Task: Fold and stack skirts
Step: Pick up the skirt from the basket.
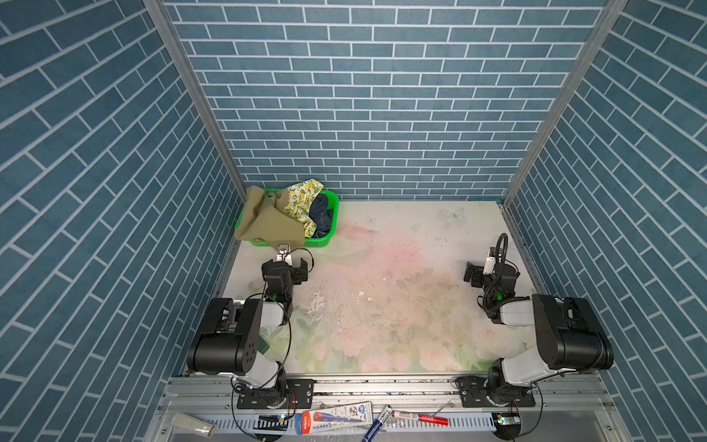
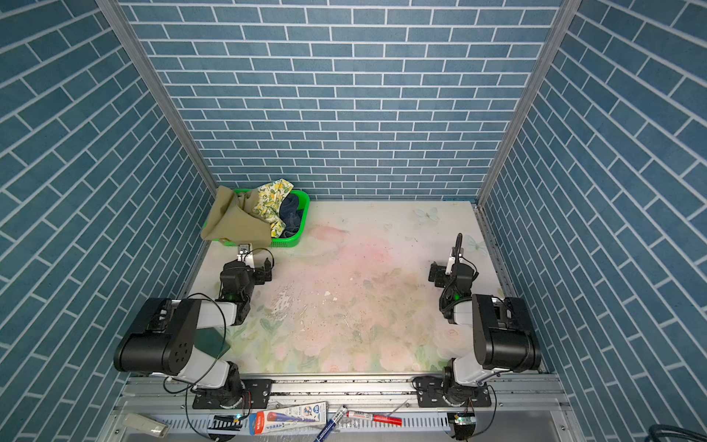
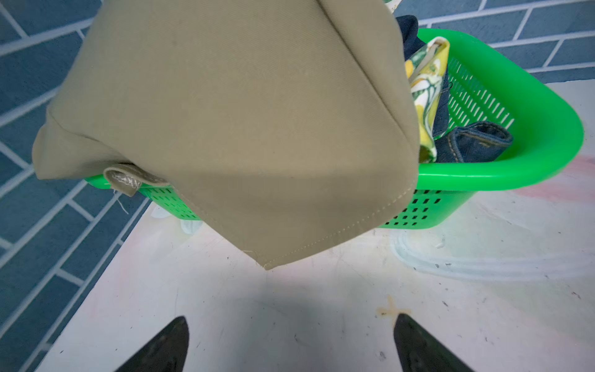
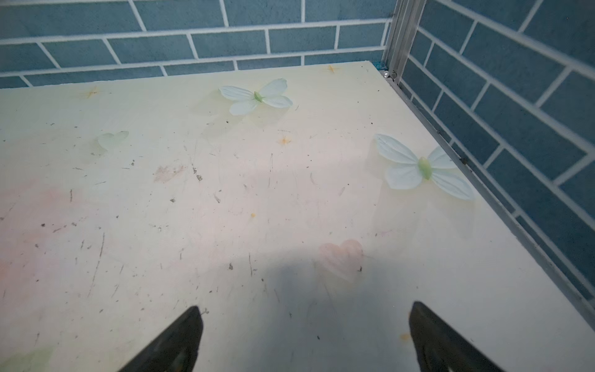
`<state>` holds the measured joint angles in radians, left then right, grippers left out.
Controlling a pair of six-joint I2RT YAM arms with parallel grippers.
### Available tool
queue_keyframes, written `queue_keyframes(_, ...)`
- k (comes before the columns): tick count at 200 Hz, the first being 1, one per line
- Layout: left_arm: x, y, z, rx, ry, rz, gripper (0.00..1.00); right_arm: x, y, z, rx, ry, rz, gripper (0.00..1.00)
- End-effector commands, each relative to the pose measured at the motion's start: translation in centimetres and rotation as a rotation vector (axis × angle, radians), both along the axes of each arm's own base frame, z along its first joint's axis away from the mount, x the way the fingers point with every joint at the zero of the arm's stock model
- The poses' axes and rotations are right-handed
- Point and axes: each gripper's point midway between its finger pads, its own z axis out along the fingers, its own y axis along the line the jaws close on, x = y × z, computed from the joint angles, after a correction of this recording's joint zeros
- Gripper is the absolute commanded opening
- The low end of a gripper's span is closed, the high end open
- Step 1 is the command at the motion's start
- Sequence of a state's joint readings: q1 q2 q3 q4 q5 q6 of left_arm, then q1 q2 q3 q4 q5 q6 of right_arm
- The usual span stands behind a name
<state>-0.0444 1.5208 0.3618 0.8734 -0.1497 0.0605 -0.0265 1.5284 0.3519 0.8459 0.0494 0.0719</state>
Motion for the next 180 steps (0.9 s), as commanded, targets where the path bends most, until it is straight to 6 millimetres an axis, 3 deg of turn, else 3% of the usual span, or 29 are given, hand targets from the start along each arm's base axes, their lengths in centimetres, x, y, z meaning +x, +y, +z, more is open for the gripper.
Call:
queue_keyframes(1,0.50,-0.52,0.61,0.027,-0.024,-0.008,1.00,1.35,-0.37,1.53,-0.026,-0.047,-0.006,0.99)
queue_keyframes(180,0.62,-0.43,0.46,0.019,-0.012,-0.003,1.00,1.34,-0.48,1.47,-0.026,-0.044,-0.006,0.99)
